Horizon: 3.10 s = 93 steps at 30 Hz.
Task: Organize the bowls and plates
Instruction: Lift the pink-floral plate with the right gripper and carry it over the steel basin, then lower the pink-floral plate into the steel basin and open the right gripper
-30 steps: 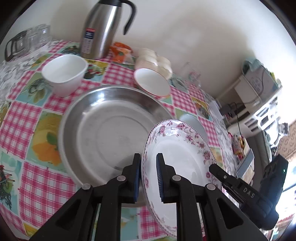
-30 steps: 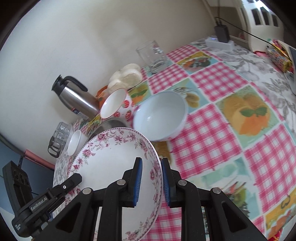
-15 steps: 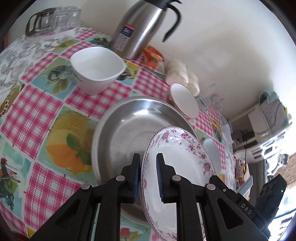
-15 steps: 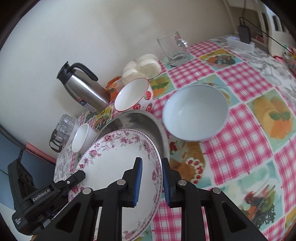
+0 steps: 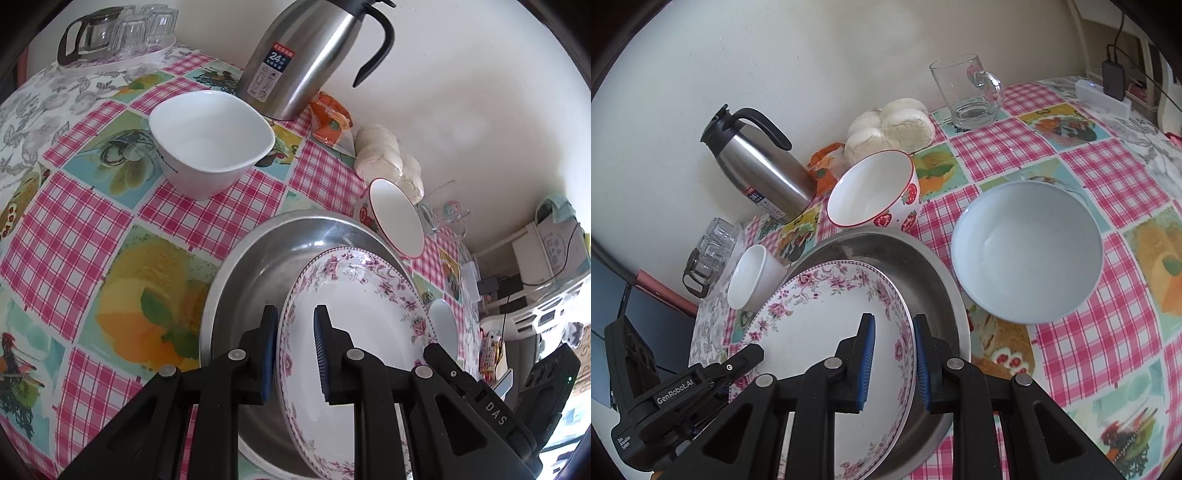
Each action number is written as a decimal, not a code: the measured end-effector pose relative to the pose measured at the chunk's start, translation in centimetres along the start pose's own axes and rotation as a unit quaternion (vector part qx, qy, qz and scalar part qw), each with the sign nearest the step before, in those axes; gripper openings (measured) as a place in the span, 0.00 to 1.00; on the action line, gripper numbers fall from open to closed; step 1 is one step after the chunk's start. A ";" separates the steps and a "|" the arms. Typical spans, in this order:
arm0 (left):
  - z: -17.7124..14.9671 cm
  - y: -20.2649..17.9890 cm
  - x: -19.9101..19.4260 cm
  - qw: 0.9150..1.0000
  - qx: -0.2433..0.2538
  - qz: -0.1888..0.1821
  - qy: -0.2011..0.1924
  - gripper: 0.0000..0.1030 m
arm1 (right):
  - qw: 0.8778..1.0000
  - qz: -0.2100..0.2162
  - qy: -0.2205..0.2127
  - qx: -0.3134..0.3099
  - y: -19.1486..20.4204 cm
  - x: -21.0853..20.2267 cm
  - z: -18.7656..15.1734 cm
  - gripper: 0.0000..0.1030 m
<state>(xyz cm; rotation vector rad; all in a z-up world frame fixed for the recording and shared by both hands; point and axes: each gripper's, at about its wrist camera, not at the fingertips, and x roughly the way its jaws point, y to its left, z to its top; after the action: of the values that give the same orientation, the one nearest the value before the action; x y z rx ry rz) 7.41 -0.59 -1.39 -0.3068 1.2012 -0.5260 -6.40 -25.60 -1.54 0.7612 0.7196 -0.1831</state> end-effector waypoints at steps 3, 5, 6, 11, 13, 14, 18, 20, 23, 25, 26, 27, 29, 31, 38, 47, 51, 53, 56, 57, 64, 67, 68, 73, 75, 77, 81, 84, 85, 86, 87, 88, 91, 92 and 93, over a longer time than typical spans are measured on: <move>0.6 0.1 0.4 1.000 -0.004 0.000 -0.002 0.18 | 1.000 -0.001 0.001 -0.003 0.1 0.6 0.3 0.22; 0.9 0.1 0.5 1.000 -0.001 0.003 -0.002 0.18 | 1.000 -0.002 0.005 -0.003 0.1 1.1 0.6 0.22; 1.0 -0.1 0.7 1.000 0.001 0.005 -0.003 0.18 | 1.000 -0.003 0.006 -0.003 0.1 1.3 0.6 0.22; 1.5 -0.1 1.4 1.000 0.006 0.014 -0.001 0.18 | 1.000 -0.012 0.012 -0.007 0.1 2.3 0.9 0.22; 1.5 0.0 1.8 1.000 0.006 0.017 0.003 0.18 | 1.000 -0.013 0.013 -0.004 0.0 2.6 1.0 0.22; 1.5 0.0 2.0 1.000 0.007 0.019 0.005 0.18 | 1.000 -0.014 0.014 -0.003 -0.1 2.7 1.0 0.22; 1.4 0.4 2.8 1.000 0.000 0.025 0.018 0.18 | 1.000 -0.016 0.017 -0.002 -0.3 3.0 0.9 0.22; 1.3 0.9 3.1 0.999 -0.008 0.026 0.027 0.18 | 1.000 -0.018 0.021 -0.006 -0.4 3.2 0.8 0.22; 1.3 1.1 2.9 0.999 -0.012 0.026 0.023 0.18 | 0.999 -0.022 0.024 -0.017 -0.2 3.5 0.5 0.21; 1.3 1.3 2.9 0.999 -0.017 0.029 0.022 0.18 | 0.999 -0.028 0.026 -0.028 0.1 3.6 0.4 0.22; 1.3 1.4 2.9 0.999 -0.020 0.031 0.021 0.18 | 0.999 -0.029 0.027 -0.032 0.2 3.7 0.3 0.21; 1.3 1.5 2.8 0.999 -0.022 0.031 0.020 0.18 | 0.998 -0.031 0.027 -0.040 0.3 3.7 0.2 0.21; 1.3 1.6 2.6 0.999 -0.025 0.037 0.016 0.18 | 0.998 -0.037 0.031 -0.049 0.6 3.8 0.0 0.21; 1.3 2.0 2.3 0.999 -0.033 0.041 0.013 0.18 | 0.997 -0.038 0.036 -0.055 0.6 4.0 -0.3 0.21; 1.2 2.2 2.2 0.998 -0.037 0.041 0.013 0.18 | 0.996 -0.048 0.036 -0.068 1.0 4.1 -0.4 0.21; 1.1 2.0 2.3 0.998 -0.030 0.051 0.016 0.18 | 0.998 -0.029 0.033 -0.043 0.0 3.4 -0.1 0.22; 1.1 1.9 2.5 0.998 -0.028 0.056 0.016 0.18 | 0.998 -0.027 0.028 -0.046 0.1 3.0 -0.1 0.22; 1.1 1.9 2.5 0.998 -0.027 0.056 0.016 0.18 | 0.998 -0.024 0.026 -0.045 0.0 2.9 -0.1 0.22; 1.1 1.9 2.6 0.998 -0.026 0.059 0.016 0.18 | 0.998 -0.024 0.022 -0.045 -0.1 2.6 0.0 0.22; 1.1 2.0 2.6 0.998 -0.025 0.060 0.016 0.18 | 0.998 -0.026 0.020 -0.045 -0.1 2.5 0.0 0.23; 1.1 1.8 2.8 0.997 -0.018 0.069 0.019 0.18 | 0.999 -0.020 0.013 -0.034 -0.6 2.0 0.2 0.24; 1.2 1.7 2.9 0.997 -0.021 0.071 0.029 0.19 | 0.999 -0.013 0.003 -0.034 -0.6 1.6 0.4 0.24; 1.2 1.7 2.9 0.997 -0.024 0.071 0.032 0.20 | 0.999 -0.011 0.000 -0.034 -0.5 1.5 0.5 0.24; 1.1 1.5 2.2 0.997 -0.023 0.070 0.034 0.27 | 0.999 -0.005 -0.010 -0.032 -0.4 1.0 0.6 0.24; 1.1 1.2 1.6 0.997 -0.018 0.072 0.029 0.28 | 0.999 -0.006 -0.012 -0.030 -0.5 0.9 0.6 0.24; 1.2 0.8 1.1 0.997 -0.009 0.073 0.021 0.29 | 1.000 -0.007 -0.013 -0.027 -0.7 0.9 0.6 0.24; 1.2 -0.5 0.1 0.996 0.024 0.088 0.001 0.43 | 1.000 -0.012 -0.015 -0.024 -0.9 0.8 0.6 0.24; 1.1 -1.3 0.1 0.994 0.045 0.102 0.000 0.57 | 0.999 -0.015 -0.018 -0.029 -0.8 0.7 0.6 0.36; 1.0 -1.5 0.2 0.993 0.052 0.105 0.004 0.61 | 0.999 -0.017 -0.020 -0.033 -0.6 0.6 0.6 0.41; 0.9 -1.6 0.4 0.993 0.056 0.107 0.007 0.63 | 0.999 -0.018 -0.023 -0.038 -0.5 0.5 0.5 0.48; 0.8 -1.7 0.5 0.992 0.060 0.110 0.010 0.65 | 0.999 -0.019 -0.025 -0.043 -0.3 0.4 0.5 0.50; 0.7 -1.8 0.7 0.991 0.064 0.114 0.013 0.66 | 0.998 -0.022 -0.028 -0.049 -0.1 0.4 0.5 0.51; 0.6 -1.9 1.0 0.990 0.071 0.117 0.018 0.69 | 0.997 -0.028 -0.030 -0.058 0.1 0.4 0.4 0.61; 0.5 -2.0 1.0 0.990 0.074 0.118 0.018 0.70 | 0.997 -0.030 -0.029 -0.059 0.1 0.4 0.4 0.63; 0.5 -2.2 1.2 0.990 0.076 0.120 0.019 0.70 | 0.997 -0.030 -0.028 -0.059 0.1 0.5 0.4 0.66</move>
<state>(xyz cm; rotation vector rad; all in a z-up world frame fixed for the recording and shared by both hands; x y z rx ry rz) 7.74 -3.11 -1.13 -0.0212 1.2074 -0.4116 -5.76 -25.77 -1.62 0.6194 0.6955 -0.2139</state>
